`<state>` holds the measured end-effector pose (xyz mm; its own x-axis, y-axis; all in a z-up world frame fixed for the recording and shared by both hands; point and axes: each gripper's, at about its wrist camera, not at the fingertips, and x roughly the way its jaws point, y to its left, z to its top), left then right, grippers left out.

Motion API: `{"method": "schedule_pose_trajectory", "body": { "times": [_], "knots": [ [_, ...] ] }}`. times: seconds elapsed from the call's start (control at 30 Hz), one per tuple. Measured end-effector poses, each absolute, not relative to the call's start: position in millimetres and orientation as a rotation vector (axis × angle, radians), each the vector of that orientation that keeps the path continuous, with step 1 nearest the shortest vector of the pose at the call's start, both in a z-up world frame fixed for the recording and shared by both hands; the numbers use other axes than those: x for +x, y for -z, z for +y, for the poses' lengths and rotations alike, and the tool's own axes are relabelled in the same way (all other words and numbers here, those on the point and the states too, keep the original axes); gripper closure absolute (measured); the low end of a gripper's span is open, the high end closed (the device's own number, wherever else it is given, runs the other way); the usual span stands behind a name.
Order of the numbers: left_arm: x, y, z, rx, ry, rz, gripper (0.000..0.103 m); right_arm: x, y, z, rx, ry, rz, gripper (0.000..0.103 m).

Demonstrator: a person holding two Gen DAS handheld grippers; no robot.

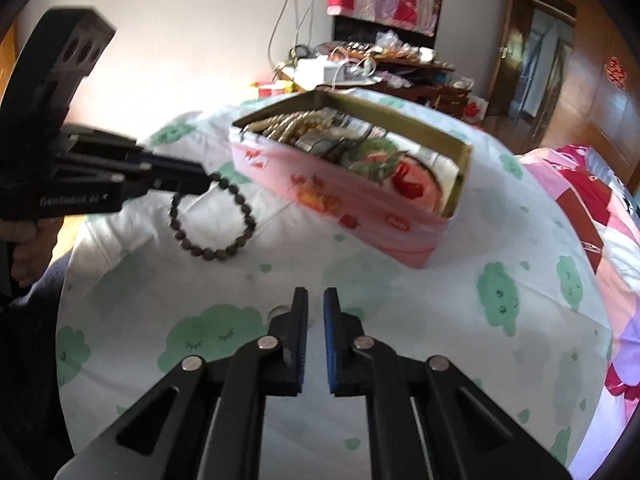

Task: Organize jewelry
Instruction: 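Close the right tool on the silver ring while the left holds the bracelet, then carry the ring with the right tool while the left carries the bracelet over the tin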

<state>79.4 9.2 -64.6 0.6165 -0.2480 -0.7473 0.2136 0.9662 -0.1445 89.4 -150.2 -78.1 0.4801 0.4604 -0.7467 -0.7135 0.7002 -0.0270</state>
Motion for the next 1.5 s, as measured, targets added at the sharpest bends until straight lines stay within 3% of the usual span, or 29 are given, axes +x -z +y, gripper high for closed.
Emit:
{"method": "schedule_pose_trajectory", "body": {
  "times": [0.03,0.17,0.2,0.43,0.5,0.57,1.07,1.5],
  "knots": [
    [79,65,10,-0.043,0.265,0.872,0.095,90,78,-150,-0.346,-0.749,0.794,0.088],
    [73,72,12,-0.042,0.266,0.895,0.095,84,82,-144,-0.406,-0.792,0.808,0.053],
    [72,74,14,-0.047,0.269,0.902,0.095,80,85,-140,-0.450,-0.797,0.801,0.050],
    [73,79,13,-0.075,0.279,0.913,0.095,101,94,-143,-0.367,-0.667,0.866,0.058],
    [75,78,12,-0.076,0.285,0.909,0.095,100,94,-140,-0.359,-0.649,0.866,0.073],
    [76,77,10,-0.075,0.288,0.907,0.095,94,94,-137,-0.375,-0.648,0.859,0.081],
    [75,68,10,-0.072,0.303,0.875,0.095,86,90,-148,-0.308,-0.667,0.857,0.080],
    [97,-15,1,0.033,0.272,0.660,0.095,105,34,-151,-0.265,-0.642,0.716,0.080]
  ]
}}
